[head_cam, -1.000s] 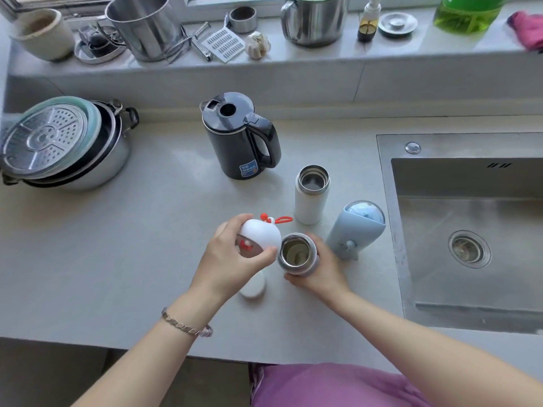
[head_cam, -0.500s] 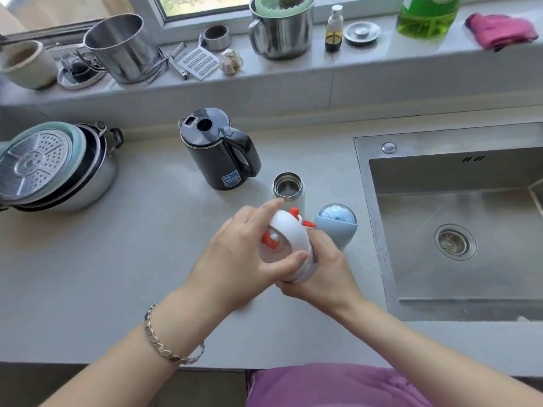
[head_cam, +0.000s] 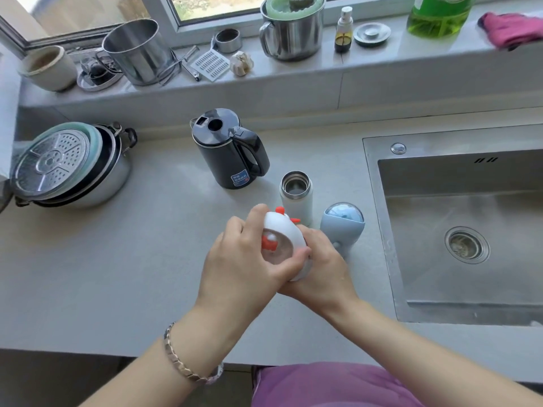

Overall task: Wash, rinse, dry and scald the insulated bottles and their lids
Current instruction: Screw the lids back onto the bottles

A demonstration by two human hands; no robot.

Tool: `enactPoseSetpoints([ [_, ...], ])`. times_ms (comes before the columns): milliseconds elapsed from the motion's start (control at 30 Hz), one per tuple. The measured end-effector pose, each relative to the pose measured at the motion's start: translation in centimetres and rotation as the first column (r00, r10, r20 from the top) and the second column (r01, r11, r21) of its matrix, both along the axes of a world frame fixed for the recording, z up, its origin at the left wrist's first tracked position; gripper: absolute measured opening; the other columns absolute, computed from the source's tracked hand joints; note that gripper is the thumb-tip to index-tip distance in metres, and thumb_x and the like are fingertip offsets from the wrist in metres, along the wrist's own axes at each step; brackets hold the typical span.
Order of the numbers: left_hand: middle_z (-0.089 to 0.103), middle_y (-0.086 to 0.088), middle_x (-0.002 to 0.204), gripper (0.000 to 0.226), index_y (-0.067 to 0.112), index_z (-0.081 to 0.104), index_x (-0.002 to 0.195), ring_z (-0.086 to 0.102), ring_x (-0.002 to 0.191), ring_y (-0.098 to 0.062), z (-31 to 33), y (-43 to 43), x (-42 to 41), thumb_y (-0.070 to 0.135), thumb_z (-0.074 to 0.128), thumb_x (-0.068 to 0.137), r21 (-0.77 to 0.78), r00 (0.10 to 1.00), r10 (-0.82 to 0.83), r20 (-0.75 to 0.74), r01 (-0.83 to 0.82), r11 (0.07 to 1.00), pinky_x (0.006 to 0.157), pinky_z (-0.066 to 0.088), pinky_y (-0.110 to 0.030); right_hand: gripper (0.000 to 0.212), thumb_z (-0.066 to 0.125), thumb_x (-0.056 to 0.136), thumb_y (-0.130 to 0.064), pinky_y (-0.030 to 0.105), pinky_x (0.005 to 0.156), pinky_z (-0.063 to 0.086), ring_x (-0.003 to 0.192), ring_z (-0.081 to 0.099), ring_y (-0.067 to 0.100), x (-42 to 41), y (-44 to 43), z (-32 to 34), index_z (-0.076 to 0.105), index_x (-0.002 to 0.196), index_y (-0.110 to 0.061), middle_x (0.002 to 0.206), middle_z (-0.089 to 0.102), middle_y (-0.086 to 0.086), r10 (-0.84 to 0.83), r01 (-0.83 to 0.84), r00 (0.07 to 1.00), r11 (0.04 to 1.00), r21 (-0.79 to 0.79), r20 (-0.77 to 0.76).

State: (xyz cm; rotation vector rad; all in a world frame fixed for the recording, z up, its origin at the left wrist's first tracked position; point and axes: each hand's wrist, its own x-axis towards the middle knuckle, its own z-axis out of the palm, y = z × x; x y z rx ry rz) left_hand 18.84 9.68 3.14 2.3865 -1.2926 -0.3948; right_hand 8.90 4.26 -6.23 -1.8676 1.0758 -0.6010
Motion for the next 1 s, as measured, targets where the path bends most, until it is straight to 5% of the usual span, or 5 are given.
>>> enactPoseSetpoints([
  [100, 0.054, 0.006, 0.094, 0.062, 0.038, 0.046, 0.116, 0.054, 0.087, -0.014, 0.0, 0.4, 0.7, 0.061, 0.066, 0.061, -0.010, 0.997, -0.009, -0.076, 0.009, 1.000, 0.072, 0.041, -0.025, 0.067, 0.069, 0.052, -0.040, 0.017, 0.074, 0.043, 0.101, 0.050, 0.002, 0.0, 0.3, 0.0, 0.055, 0.117, -0.034, 0.104, 0.058, -0.014, 0.009, -0.010, 0.999, 0.999, -0.040, -0.032],
  [367, 0.061, 0.011, 0.107, 0.071, 0.046, 0.043, 0.116, 0.052, 0.097, 0.000, 0.1, 0.5, 4.8, 0.061, 0.067, 0.051, -0.067, 0.862, -0.450, -0.232, 0.448, 0.892, 0.082, 0.041, -0.011, 0.069, 0.064, 0.046, -0.051, 0.027, 0.067, 0.047, 0.088, 0.054, 0.010, -0.3, 0.3, -0.3, 0.055, 0.107, -0.022, 0.099, 0.053, -0.013, 0.109, -0.114, 0.992, 0.991, -0.072, -0.064],
  [567, 0.056, 0.012, 0.091, 0.066, 0.048, 0.042, 0.112, 0.052, 0.083, -0.004, -0.2, 1.0, 2.6, 0.067, 0.062, 0.052, 0.009, 0.976, -0.196, -0.098, 0.197, 0.980, 0.069, 0.043, -0.019, 0.066, 0.053, 0.048, -0.051, 0.017, 0.070, 0.040, 0.099, 0.050, 0.005, 0.3, -0.1, 0.6, 0.060, 0.109, -0.026, 0.105, 0.058, -0.014, 0.035, -0.042, 0.997, 0.994, -0.102, -0.071],
  [767, 0.060, 0.005, 0.089, 0.061, 0.032, 0.042, 0.111, 0.059, 0.088, -0.020, -0.7, 0.4, 0.3, 0.069, 0.056, 0.064, 0.089, 0.987, -0.005, 0.163, -0.009, 0.996, 0.071, 0.045, -0.031, 0.067, 0.074, 0.053, -0.038, 0.017, 0.069, 0.039, 0.100, 0.048, 0.001, 0.5, 0.3, 0.9, 0.055, 0.116, -0.037, 0.103, 0.059, -0.018, 0.058, -0.064, 0.991, 0.997, -0.040, -0.122],
  [1000, 0.060, 0.006, 0.083, 0.070, 0.036, 0.043, 0.107, 0.052, 0.076, -0.014, 0.1, 0.0, 3.6, 0.075, 0.048, 0.050, 0.033, 0.937, -0.345, 0.061, 0.343, 0.939, 0.068, 0.045, -0.029, 0.073, 0.064, 0.047, -0.047, 0.018, 0.069, 0.044, 0.093, 0.050, 0.004, 0.5, 0.0, 1.2, 0.056, 0.118, -0.034, 0.094, 0.057, -0.017, 0.063, -0.068, 0.995, 0.996, -0.064, -0.075],
])
